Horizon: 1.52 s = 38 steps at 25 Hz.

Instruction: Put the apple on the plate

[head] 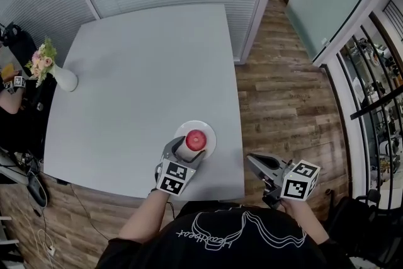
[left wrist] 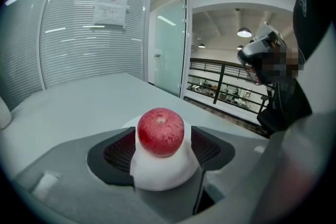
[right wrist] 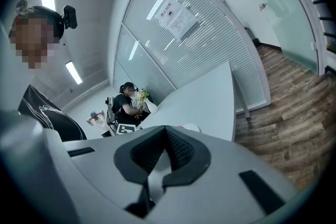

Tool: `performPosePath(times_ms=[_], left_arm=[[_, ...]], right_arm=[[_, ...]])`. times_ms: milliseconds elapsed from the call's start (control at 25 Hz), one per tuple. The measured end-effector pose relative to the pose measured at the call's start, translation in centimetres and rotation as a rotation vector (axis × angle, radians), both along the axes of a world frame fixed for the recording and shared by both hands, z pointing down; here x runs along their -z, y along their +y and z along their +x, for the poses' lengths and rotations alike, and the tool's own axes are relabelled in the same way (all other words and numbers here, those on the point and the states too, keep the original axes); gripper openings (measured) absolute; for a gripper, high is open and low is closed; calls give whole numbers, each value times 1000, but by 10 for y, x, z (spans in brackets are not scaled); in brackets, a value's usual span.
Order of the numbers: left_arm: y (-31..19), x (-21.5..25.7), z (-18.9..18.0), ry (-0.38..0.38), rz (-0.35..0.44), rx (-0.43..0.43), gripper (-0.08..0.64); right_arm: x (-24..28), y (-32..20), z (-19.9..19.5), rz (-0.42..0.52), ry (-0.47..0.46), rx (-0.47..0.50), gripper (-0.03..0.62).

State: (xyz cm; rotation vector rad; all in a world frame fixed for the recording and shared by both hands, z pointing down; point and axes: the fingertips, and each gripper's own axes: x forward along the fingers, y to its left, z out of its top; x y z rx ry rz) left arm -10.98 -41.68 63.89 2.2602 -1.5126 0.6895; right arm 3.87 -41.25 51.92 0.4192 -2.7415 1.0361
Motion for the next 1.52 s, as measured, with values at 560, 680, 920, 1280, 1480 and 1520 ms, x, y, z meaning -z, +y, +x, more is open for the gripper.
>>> performPosePath(times_ms=[560, 680, 920, 1280, 1480, 1520], left_arm=[[53, 104, -18, 222, 109, 70, 305], [75, 136, -16, 296, 139, 47, 278], [125, 182, 2, 379, 191, -61, 184], [197, 230, 25, 531, 226, -214, 31], [216, 237, 23, 560, 256, -238, 14], [217, 235, 22, 558, 254, -240, 14]], right_arm=[[41, 53, -26, 27, -66, 22, 9], [54, 71, -36, 66, -81, 48, 9], [73, 109, -59, 132, -132, 82, 9], [91, 168, -75, 214, -148, 106, 9], [89, 192, -82, 255, -120, 122, 9], [86, 195, -83, 253, -117, 121, 9]])
